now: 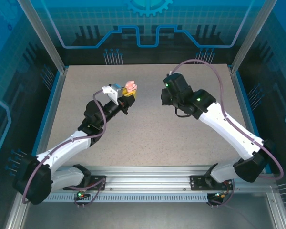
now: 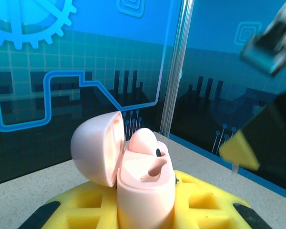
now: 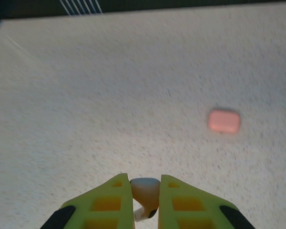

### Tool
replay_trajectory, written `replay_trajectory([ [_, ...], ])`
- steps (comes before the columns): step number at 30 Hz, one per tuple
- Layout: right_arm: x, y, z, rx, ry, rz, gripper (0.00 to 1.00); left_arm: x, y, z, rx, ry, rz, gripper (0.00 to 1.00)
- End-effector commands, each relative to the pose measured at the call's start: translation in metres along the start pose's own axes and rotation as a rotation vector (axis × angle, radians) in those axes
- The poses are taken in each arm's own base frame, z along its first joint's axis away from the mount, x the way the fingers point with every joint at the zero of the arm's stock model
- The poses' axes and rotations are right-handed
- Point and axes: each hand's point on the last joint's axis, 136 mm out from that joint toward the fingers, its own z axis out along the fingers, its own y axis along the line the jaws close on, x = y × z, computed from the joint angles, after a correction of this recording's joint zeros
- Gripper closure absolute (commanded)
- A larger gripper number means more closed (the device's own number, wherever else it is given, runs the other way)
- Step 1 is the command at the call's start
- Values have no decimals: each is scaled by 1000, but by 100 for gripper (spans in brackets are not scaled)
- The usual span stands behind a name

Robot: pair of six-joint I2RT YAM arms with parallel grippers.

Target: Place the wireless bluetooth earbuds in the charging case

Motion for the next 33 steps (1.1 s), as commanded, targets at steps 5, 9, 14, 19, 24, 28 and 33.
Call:
replay_trajectory([
  [5,-65,38,-59,-229,-190,-104,85,-20,-19,13,95,-39,60,100],
  [9,-82,59,-82,-341,-262,-170,85,-23,-30,20,140,-31,87,100],
  [14,-89,81,-104,-457,-342,-271,85,-34,-43,30,173,-59,145,100],
  [19,-90,89,-116,-504,-394,-324,85,-47,-52,39,203,-100,184,100],
  [24,-85,96,-119,-539,-408,-365,84,-55,-60,47,230,-97,238,100],
  [28,-82,102,-116,-536,-409,-396,85,-60,-65,48,244,-107,263,100],
  [33,-80,106,-110,-522,-408,-425,85,-62,-70,47,267,-107,270,100],
])
